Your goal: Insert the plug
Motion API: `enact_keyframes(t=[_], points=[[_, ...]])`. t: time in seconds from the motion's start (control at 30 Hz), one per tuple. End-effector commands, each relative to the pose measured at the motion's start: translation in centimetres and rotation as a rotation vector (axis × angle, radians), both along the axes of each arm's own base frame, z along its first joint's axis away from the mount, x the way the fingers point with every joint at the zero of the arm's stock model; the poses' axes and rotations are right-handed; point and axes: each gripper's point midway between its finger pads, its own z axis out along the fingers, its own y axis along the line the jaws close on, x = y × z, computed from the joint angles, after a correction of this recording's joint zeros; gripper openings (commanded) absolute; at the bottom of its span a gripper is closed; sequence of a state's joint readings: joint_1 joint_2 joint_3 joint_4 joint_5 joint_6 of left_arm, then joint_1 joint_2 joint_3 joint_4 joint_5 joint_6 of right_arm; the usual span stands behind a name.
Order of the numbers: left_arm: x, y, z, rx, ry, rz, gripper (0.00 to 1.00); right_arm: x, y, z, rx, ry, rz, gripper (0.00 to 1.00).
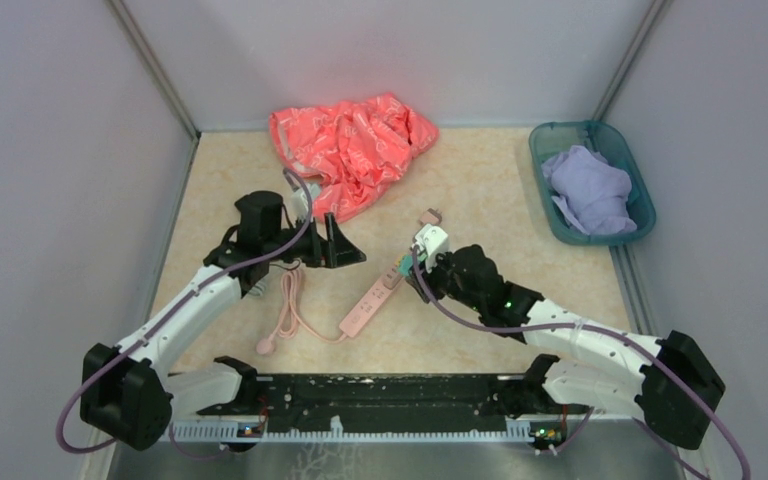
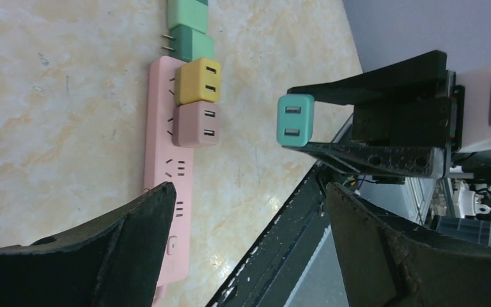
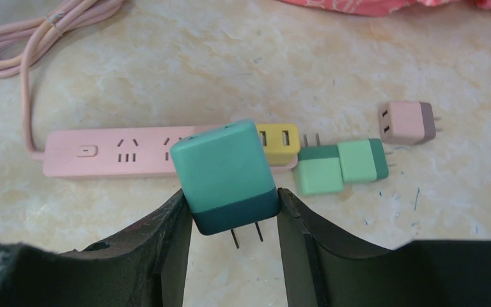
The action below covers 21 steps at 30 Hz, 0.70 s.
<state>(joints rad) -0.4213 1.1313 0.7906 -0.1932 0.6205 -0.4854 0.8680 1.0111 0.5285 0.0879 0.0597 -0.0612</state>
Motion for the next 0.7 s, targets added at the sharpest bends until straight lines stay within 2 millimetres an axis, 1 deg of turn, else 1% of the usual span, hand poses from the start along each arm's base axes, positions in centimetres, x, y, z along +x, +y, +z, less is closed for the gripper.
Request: enact_keyframes(t=[0.0,0.1,0.23,0.33,0.67], points=[[-0.5,-1.6,1.2,-0.083,-0.006,-0.042,0.92,-0.1,2.5,4.7,0.119,-0.185,0.069,0.26],[-0.8,-2.3,1.2,-0.1,0.002,-0.058,0.91,-0.6,3.3,4.8,0.121,-0.211,0.101,0.25],[-1.3,-3.5,0.9,-0.106,0.015,-0.082,0.87,-1.1,3.8,4.9,0.114,-0.243,0.126,0.25],[-1.4,-4.1,0.5,-0.101,0.024,-0.085,0.85,-1.2,3.9,5.1,0.118,-0.268,0.137,0.25],[-2.4,-6.5,0.4,-0.123,0.04,-0.151,0.74,-1.8,4.2,5.4,0.132,-0.306,0.159,0.24]])
